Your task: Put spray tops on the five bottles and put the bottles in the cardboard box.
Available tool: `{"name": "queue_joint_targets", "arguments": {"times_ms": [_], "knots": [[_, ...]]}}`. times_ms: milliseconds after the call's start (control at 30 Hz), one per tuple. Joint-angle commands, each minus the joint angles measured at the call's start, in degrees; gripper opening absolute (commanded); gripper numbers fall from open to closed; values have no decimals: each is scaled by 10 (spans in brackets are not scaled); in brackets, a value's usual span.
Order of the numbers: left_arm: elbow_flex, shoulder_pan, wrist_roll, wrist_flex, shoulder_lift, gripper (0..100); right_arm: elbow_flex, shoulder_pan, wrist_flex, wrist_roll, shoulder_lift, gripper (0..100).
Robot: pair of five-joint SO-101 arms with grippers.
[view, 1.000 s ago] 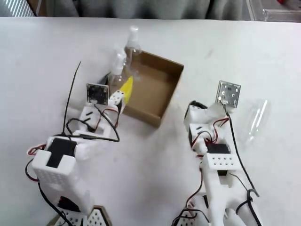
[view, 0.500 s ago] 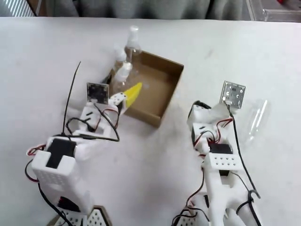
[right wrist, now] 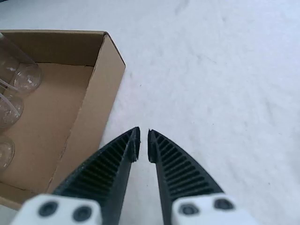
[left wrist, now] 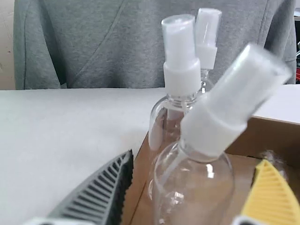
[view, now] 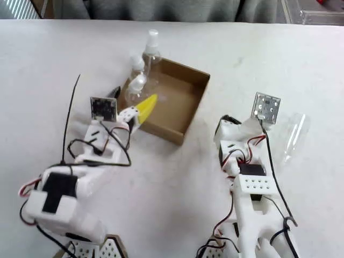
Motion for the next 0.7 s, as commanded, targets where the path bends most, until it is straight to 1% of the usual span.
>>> {"name": "queue_joint_targets", "arguments": {"times_ms": [0, 233, 467, 567, 667], "knots": [[36, 14, 6, 31, -94, 377, -5, 5, -12, -4, -15, 15], [75, 12, 3, 160, -189, 375, -4, 6, -12, -4, -15, 15], [185, 12, 2, 200, -330, 373, -4, 6, -12, -4, -15, 15], [217, 12, 2, 267, -401, 373, -4, 6, -12, -2, -15, 15], [236, 12, 2, 357, -473, 373, -3, 6, -12, -2, -13, 15]]}}
